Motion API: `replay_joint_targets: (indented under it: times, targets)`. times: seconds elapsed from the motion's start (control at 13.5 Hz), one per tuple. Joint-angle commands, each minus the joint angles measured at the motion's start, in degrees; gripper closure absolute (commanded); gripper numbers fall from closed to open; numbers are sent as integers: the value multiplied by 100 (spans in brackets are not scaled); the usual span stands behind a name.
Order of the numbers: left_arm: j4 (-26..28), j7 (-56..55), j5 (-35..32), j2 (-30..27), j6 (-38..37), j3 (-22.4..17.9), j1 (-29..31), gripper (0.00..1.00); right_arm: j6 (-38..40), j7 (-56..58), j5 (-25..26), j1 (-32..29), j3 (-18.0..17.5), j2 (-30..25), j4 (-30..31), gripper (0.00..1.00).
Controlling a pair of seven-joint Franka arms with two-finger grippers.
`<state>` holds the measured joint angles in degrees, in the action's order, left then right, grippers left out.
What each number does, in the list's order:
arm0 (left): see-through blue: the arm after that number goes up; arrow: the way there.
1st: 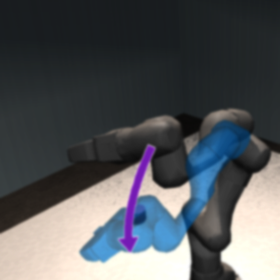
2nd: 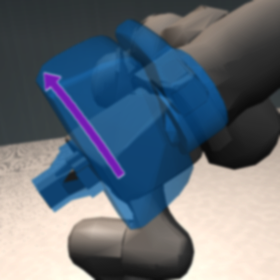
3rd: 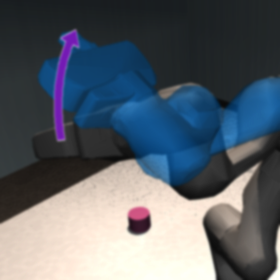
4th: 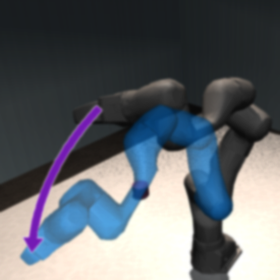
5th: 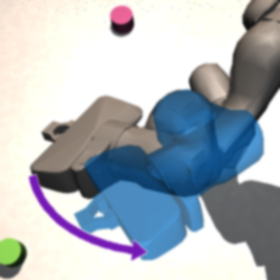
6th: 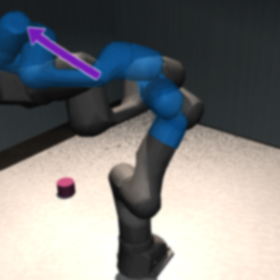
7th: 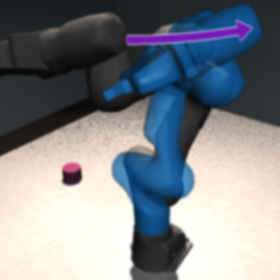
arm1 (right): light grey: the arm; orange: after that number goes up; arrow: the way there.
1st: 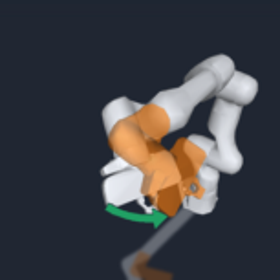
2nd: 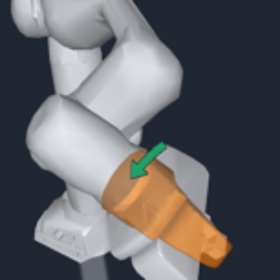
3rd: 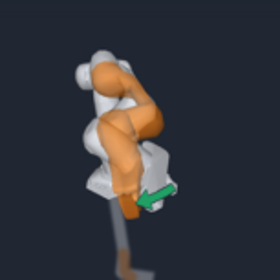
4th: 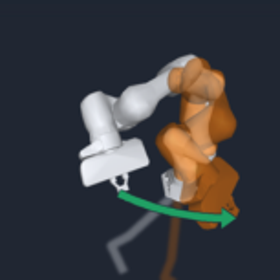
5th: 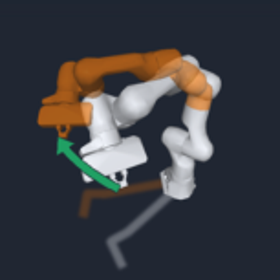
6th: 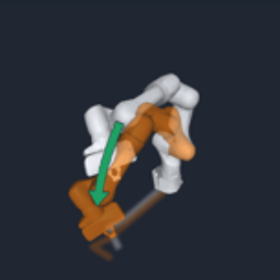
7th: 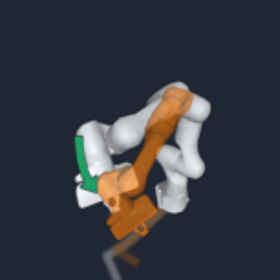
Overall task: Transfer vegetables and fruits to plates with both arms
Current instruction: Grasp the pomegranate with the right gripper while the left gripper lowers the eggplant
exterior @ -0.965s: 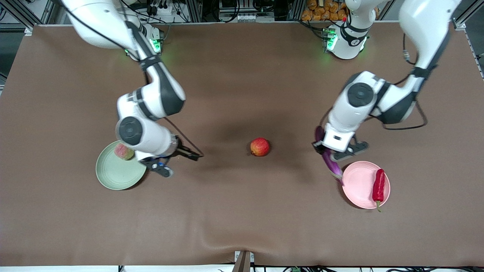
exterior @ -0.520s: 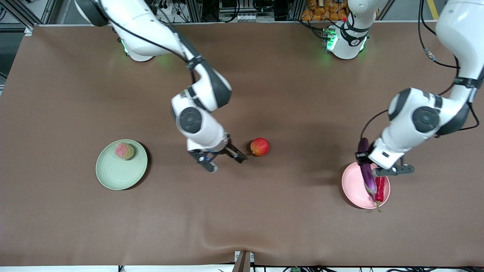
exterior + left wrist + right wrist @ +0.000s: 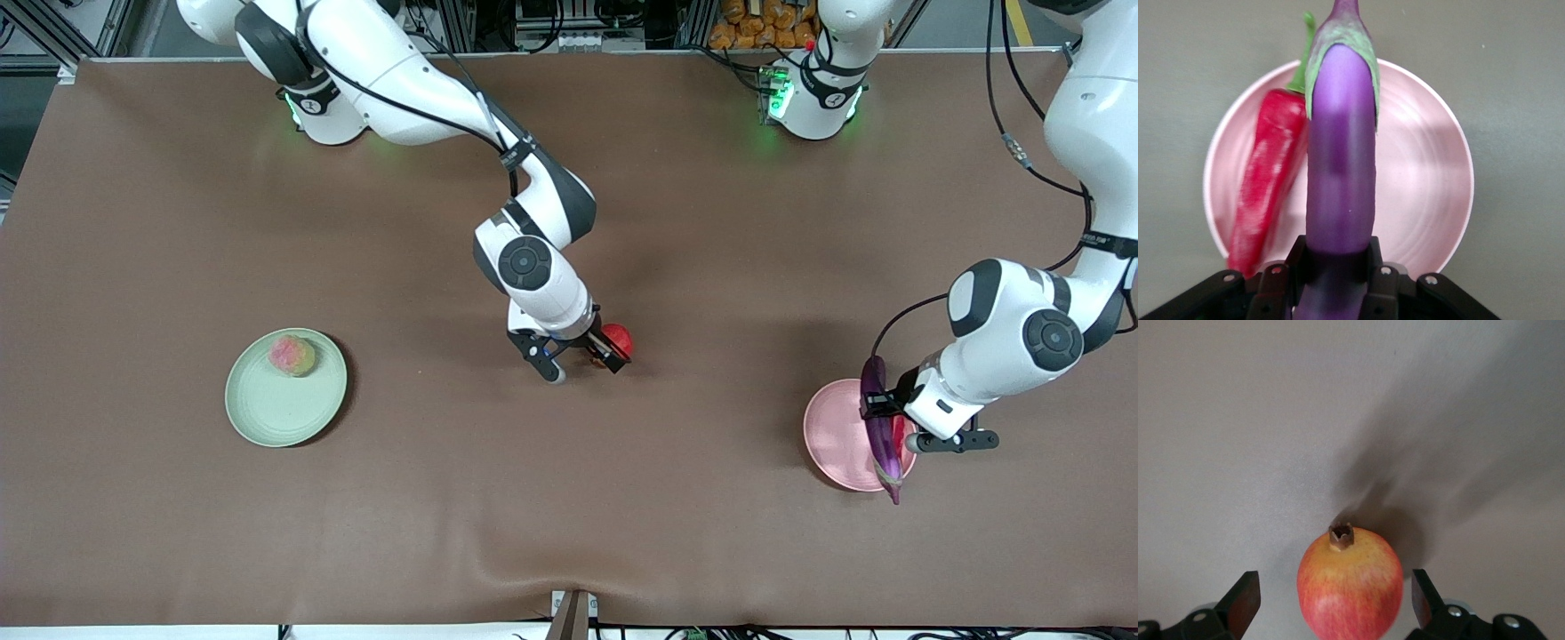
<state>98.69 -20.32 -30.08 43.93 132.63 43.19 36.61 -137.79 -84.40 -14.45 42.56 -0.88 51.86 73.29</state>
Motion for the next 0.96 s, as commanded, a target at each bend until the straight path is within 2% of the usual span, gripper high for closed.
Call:
replay_joint_targets:
  times: [0.0, 0.07, 0.15, 0.22, 0.3, 0.37, 0.45, 0.52, 0.67, 0.89]
  targets:
    - [-218, -69, -33, 37, -79, -335, -460, 100, -169, -357, -49, 139, 70, 324, -324, 0]
    - [-323, -69, -7, 45, -79, -502, -645, 92, -178, -366, -40, 165, 70, 377, -324, 0]
    - [-402, -78, 11, 45, -79, -626, -777, 84, -196, -357, 64, 304, 157, 447, -324, 23]
    - [-420, -69, 11, 45, -71, -662, -831, 76, -266, -401, 144, 445, 271, 500, -324, 60]
    - [-420, -69, 2, 45, -71, -662, -822, 69, -266, -410, 205, 455, 289, 518, -324, 88]
    - [-455, -60, 2, 37, -62, -662, -805, 51, -214, -358, 241, 386, 298, 483, -324, 100]
    - [-473, -69, 20, 45, -27, -662, -796, 15, -101, -340, 189, 220, 281, 387, -324, 100]
    - [-491, -69, 2, 28, -27, -671, -779, 0, 310, -322, 180, -78, 211, 273, -341, 100]
    - [-508, -43, -6, -95, -27, -662, -691, 0, 1450, 219, 180, -509, 193, -43, -490, 100]
    - [-570, -34, 11, -524, -106, -627, -551, 0, 2569, 1282, 197, -1291, 202, -360, -561, 100]
